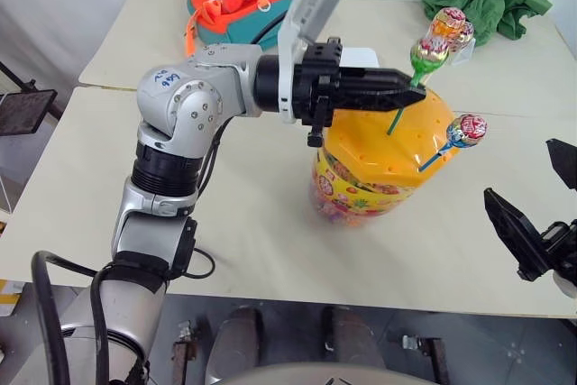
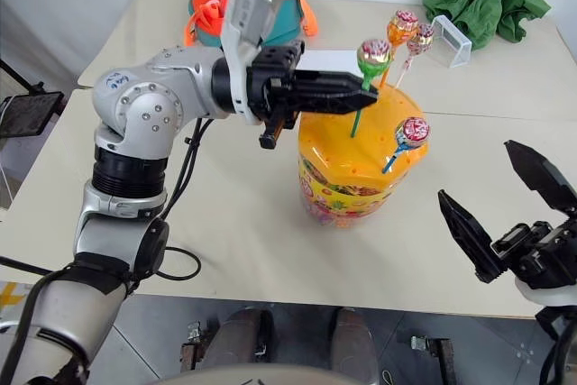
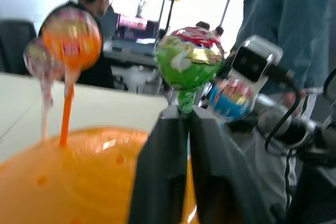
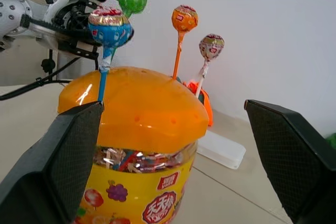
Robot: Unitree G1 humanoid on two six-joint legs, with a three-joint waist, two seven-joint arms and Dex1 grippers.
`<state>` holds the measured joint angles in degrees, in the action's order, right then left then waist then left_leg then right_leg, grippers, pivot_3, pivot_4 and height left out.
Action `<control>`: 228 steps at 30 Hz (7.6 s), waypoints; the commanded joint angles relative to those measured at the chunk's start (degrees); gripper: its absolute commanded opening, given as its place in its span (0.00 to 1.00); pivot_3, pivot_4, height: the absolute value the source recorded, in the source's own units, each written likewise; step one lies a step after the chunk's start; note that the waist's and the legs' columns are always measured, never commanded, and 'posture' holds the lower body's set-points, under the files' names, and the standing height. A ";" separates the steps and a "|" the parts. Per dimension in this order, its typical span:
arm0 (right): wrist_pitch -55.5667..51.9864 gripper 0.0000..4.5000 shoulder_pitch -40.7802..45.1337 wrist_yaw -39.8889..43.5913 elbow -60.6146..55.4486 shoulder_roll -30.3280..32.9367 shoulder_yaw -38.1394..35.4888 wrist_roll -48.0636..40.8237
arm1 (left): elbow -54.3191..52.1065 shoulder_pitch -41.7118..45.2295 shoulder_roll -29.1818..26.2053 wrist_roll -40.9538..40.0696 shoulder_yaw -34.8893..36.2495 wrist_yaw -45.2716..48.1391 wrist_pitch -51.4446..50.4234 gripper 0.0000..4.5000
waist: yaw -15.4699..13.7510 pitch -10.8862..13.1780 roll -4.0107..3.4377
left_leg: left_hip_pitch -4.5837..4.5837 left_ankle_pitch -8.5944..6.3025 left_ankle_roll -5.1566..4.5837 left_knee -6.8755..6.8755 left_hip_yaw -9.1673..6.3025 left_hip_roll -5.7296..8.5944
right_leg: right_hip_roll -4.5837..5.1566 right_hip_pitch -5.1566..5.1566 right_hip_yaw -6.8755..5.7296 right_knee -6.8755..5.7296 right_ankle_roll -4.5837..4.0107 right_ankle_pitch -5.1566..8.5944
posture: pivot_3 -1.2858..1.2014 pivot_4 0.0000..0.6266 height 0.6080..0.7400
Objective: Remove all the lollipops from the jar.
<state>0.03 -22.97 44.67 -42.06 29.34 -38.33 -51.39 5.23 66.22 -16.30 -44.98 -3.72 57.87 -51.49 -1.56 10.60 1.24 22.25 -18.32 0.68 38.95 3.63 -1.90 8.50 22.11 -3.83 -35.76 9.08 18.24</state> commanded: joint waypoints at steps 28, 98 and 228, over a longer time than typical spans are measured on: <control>-1.54 1.00 14.63 30.93 16.81 17.35 4.97 0.94 | -3.77 -65.64 -37.59 18.13 21.93 0.29 16.94 0.12 | 0.26 0.03 0.03 | -0.12 -0.25 -0.07 0.05 0.13 -0.15 | 0.05 0.00 0.02 -0.04 0.00 0.00 | 0.52 0.24 1.00; -18.54 0.59 20.81 20.28 45.42 31.95 6.65 15.47 | -16.55 -41.76 -20.68 -7.32 18.19 14.86 23.63 1.00 | 0.34 0.06 -0.26 | 0.10 -0.33 -0.16 0.17 0.46 -0.13 | 0.04 0.24 0.05 0.07 0.06 -0.04 | 0.52 0.24 1.00; -39.68 0.00 68.68 7.69 36.38 15.85 19.17 -2.32 | -12.88 -34.72 -10.75 -15.90 21.53 0.12 18.73 1.00 | 1.51 0.11 -0.27 | 0.19 -0.36 -0.17 0.16 0.42 -0.19 | 0.06 0.30 -0.16 0.07 0.10 -0.08 | 0.52 0.24 1.00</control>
<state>-41.09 43.69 53.39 -5.80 45.05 -13.77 -50.73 -7.30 30.88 -26.95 -59.68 17.03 57.59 -32.67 -0.05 10.71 0.97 22.45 -18.67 0.51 39.11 4.05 -2.09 8.55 22.42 -3.99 -35.71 9.18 18.17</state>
